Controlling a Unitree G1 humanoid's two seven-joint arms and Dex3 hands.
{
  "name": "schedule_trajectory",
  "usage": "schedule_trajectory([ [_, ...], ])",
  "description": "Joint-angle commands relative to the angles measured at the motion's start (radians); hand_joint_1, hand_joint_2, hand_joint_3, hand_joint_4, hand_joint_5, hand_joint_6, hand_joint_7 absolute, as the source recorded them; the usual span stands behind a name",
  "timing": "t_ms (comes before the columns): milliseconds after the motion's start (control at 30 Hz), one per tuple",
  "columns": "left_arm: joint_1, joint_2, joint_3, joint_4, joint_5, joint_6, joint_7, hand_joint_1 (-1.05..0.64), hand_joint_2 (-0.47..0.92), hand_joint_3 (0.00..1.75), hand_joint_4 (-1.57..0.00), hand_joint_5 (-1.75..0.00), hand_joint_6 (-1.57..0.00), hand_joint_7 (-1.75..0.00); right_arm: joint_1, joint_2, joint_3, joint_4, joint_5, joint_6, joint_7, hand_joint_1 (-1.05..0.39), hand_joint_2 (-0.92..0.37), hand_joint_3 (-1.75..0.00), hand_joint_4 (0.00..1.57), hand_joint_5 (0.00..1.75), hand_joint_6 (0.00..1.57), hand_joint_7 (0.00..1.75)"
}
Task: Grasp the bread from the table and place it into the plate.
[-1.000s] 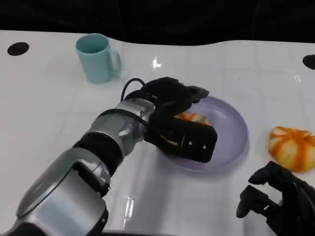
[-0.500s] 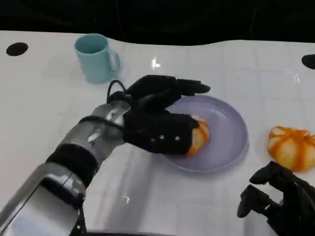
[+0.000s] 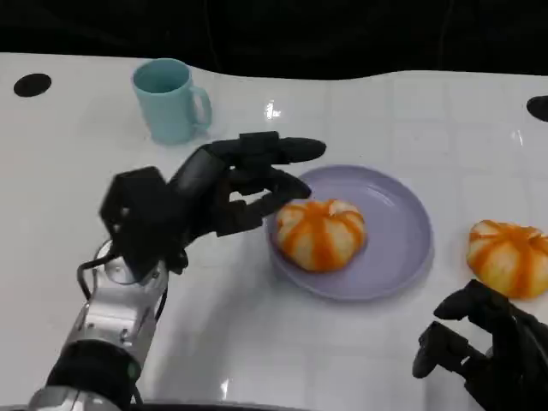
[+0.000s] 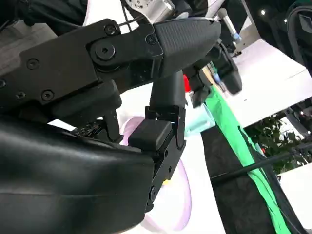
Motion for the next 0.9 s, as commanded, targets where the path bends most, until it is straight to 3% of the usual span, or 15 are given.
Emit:
schedule_trajectory([
  [33,0.123,-0.041,0.086,-0.156,-0.181,0.141,-0.061,-0.61,0.92,0.31,-0.84,-0.97,-1.0,-0.28,0.005,-0.012,-0.008,-0.017,0.005,0.012,-0.013,-0.5,-0.92,-0.21,0.72,1.55,0.78,1.09],
  [133,0.19,-0.063,0.119,-0.235,-0.257,0.215,-0.08,-0.64,0.92,0.32,-0.85,-1.07,-1.03,-0.32,0.007,-0.013,-0.007,-0.02,0.002,0.014,-0.016,-0.5,-0.92,-0.21,0.72,1.55,0.78,1.09],
  [233,0.265,-0.08,0.15,-0.314,-0.334,0.292,-0.105,-0.65,0.92,0.37,-0.72,-1.5,-0.77,-0.99,0.007,-0.013,-0.006,-0.023,0.003,0.017,-0.015,-0.51,-0.92,-0.2,0.73,1.56,0.79,1.08],
  [333,0.331,-0.098,0.172,-0.373,-0.386,0.332,-0.123,-0.62,0.92,0.44,-0.66,-1.71,-0.67,-1.32,0.006,-0.015,-0.006,-0.024,0.004,0.019,-0.011,-0.51,-0.92,-0.2,0.73,1.56,0.79,1.08],
  [633,0.492,-0.156,0.208,-0.544,-0.483,0.469,-0.095,-0.58,0.92,0.41,-0.76,-1.75,-0.62,-1.65,0.008,-0.013,0.001,-0.037,-0.003,0.026,-0.024,-0.51,-0.92,-0.21,0.74,1.57,0.8,1.08],
  [900,0.589,-0.163,0.224,-0.627,-0.509,0.57,-0.066,-0.57,0.92,0.38,-0.79,-1.75,-0.6,-1.74,0.01,-0.007,0.008,-0.037,-0.007,0.011,-0.021,-0.5,-0.92,-0.21,0.74,1.55,0.79,1.07],
])
